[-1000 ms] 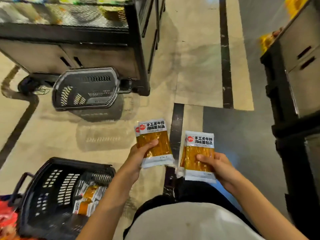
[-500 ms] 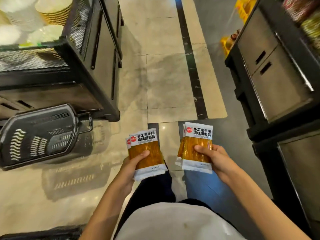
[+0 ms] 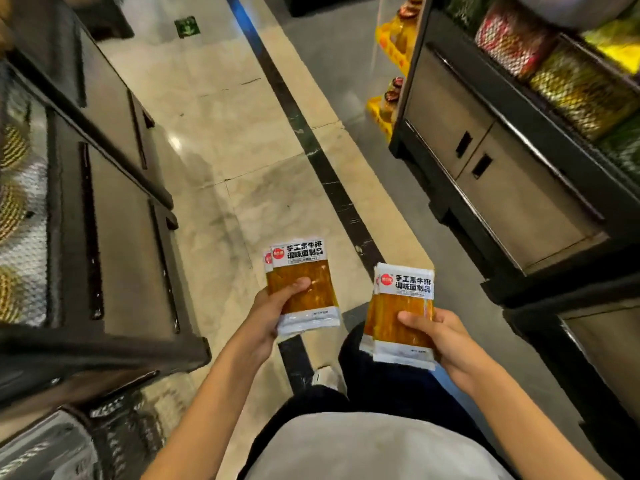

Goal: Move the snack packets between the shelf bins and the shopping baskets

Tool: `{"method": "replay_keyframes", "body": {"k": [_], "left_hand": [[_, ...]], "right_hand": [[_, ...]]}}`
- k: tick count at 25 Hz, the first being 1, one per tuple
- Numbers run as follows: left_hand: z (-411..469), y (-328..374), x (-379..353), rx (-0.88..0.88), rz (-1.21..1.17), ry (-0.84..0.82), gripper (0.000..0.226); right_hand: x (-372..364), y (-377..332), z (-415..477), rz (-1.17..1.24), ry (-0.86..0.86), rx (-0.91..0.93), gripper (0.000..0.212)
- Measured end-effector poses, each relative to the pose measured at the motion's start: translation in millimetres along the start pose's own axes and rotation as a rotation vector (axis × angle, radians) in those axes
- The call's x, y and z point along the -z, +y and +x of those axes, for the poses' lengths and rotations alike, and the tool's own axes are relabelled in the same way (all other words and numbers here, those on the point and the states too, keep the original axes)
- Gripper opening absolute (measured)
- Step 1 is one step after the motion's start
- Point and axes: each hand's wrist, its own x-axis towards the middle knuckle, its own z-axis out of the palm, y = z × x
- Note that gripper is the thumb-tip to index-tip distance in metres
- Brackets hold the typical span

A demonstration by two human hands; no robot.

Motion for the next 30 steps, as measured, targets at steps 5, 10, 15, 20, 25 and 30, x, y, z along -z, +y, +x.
{"method": "replay_keyframes", "body": {"k": [5, 10, 15, 20, 25, 30], "left_hand": [[108, 82, -43, 0.028, 0.112, -0.107, 0.064], [199, 155, -84, 0.049, 0.08, -0.125, 0.045], [270, 227, -115, 0.06, 0.039, -0.128, 0.038], [354, 294, -157, 0.087, 0.063, -0.173, 0.051], [464, 408, -246, 0.058, 0.263, -0.386, 0.078], [510, 529, -373, -0.059, 0.482, -0.752, 0.064]], "right_hand": [[3, -53, 81, 0.087, 0.135, -0.01, 0.019], [7, -165, 176, 0.139, 0.155, 0.024, 0.018], [5, -283, 249, 0.126, 0.13, 0.087, 0.017], [9, -358, 317, 0.178, 0.183, 0.119, 0.019], [23, -453, 366, 0.366, 0.372, 0.259, 0.02], [34, -552, 362, 0.457, 0.501, 0.55, 0.079]]}}
